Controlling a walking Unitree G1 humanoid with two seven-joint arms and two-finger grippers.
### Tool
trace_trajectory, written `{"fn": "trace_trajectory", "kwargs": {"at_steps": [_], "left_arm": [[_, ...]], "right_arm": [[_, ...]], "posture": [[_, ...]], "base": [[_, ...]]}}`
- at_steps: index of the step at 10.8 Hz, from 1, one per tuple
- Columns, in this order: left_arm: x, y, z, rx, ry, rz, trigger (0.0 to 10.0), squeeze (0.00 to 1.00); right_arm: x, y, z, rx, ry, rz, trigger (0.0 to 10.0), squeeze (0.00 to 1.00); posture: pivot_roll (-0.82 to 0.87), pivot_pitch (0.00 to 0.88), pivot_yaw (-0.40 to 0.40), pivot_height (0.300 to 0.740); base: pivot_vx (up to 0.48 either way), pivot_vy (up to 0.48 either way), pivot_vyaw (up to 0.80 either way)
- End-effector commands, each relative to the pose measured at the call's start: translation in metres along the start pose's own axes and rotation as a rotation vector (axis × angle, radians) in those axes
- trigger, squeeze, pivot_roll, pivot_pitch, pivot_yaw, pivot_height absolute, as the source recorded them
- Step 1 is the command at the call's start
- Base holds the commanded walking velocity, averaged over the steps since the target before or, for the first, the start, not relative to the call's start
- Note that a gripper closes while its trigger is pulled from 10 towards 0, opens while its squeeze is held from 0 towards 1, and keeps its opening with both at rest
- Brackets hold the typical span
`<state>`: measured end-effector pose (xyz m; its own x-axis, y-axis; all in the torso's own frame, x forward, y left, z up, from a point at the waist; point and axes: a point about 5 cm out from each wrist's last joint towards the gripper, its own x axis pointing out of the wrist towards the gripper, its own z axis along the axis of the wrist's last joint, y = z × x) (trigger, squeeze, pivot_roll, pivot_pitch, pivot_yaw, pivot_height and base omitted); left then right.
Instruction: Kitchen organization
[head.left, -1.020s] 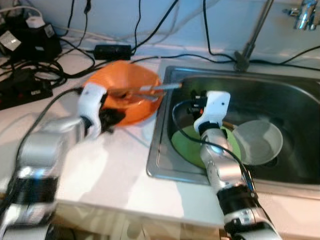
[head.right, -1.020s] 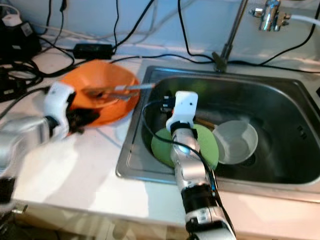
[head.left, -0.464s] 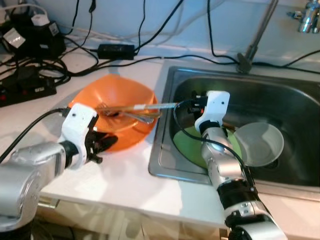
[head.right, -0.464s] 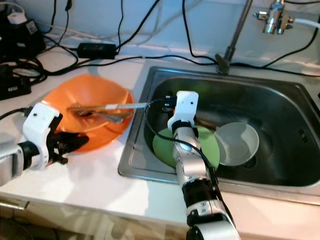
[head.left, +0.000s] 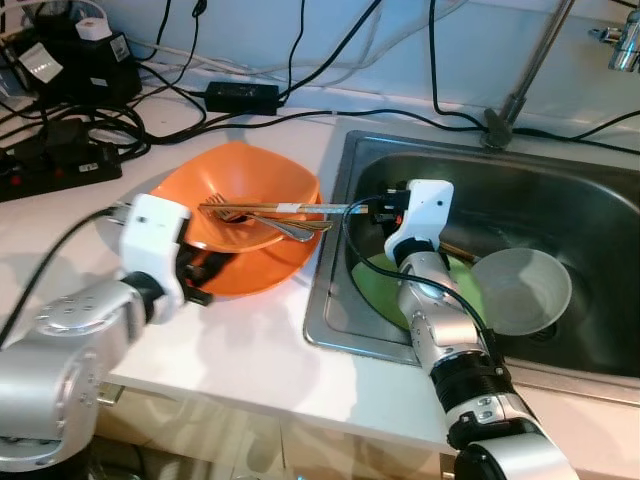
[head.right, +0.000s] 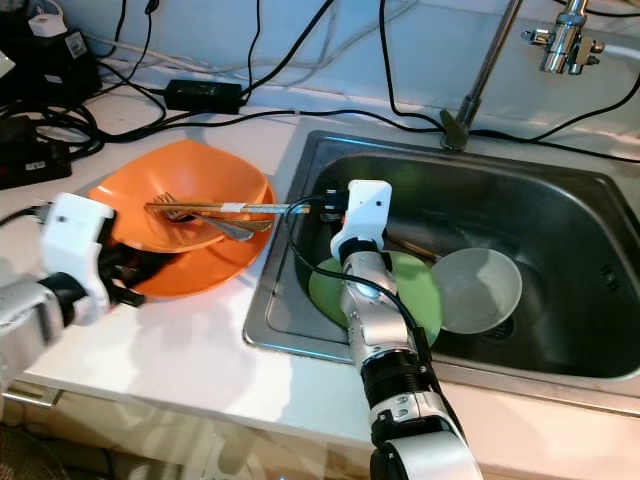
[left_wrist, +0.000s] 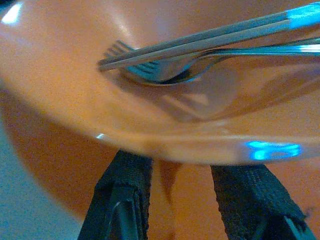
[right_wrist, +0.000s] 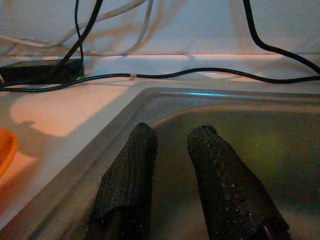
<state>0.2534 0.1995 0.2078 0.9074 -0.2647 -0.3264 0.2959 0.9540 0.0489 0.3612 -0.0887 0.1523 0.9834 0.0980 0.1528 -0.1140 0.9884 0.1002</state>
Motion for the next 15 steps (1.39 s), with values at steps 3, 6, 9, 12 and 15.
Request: {"fn": "trace_trajectory", "kwargs": {"at_steps": [3, 6, 9, 12, 15], "left_arm": [[-0.023, 0.02, 0.0, 0.085, 0.013, 0.078, 10.0, 0.0], [-0.054, 0.081, 0.035, 0.246, -0.094, 0.473, 10.0, 0.0], [-0.035, 0.064, 0.065, 0.269, -0.454, 0.519, 10.0, 0.0], [0.02, 0.006, 0.066, 0.209, -0.633, 0.333, 10.0, 0.0], [0.056, -0.025, 0.062, 0.217, -0.706, 0.258, 10.0, 0.0]], "right_arm": [[0.002, -0.001, -0.001, 0.005, 0.003, 0.006, 10.0, 0.0], [0.006, -0.008, 0.0, -0.003, -0.003, -0.015, 10.0, 0.0], [0.01, -0.034, 0.012, -0.051, -0.049, -0.1, 10.0, 0.0], [0.011, -0.058, 0.049, -0.138, -0.22, -0.16, 10.0, 0.0], [0.001, -0.066, 0.061, -0.142, -0.309, -0.19, 10.0, 0.0]], "posture": [[0.39, 0.093, -0.086, 0.74], [0.39, 0.077, -0.09, 0.74], [0.36, 0.055, -0.089, 0.74], [0.3, 0.025, -0.079, 0.74], [0.26, 0.0, -0.064, 0.74]], "base": [[0.0, 0.0, 0.0], [0.0, 0.0, 0.0], [0.0, 0.0, 0.0], [0.0, 0.0, 0.0], [0.0, 0.0, 0.0]]}}
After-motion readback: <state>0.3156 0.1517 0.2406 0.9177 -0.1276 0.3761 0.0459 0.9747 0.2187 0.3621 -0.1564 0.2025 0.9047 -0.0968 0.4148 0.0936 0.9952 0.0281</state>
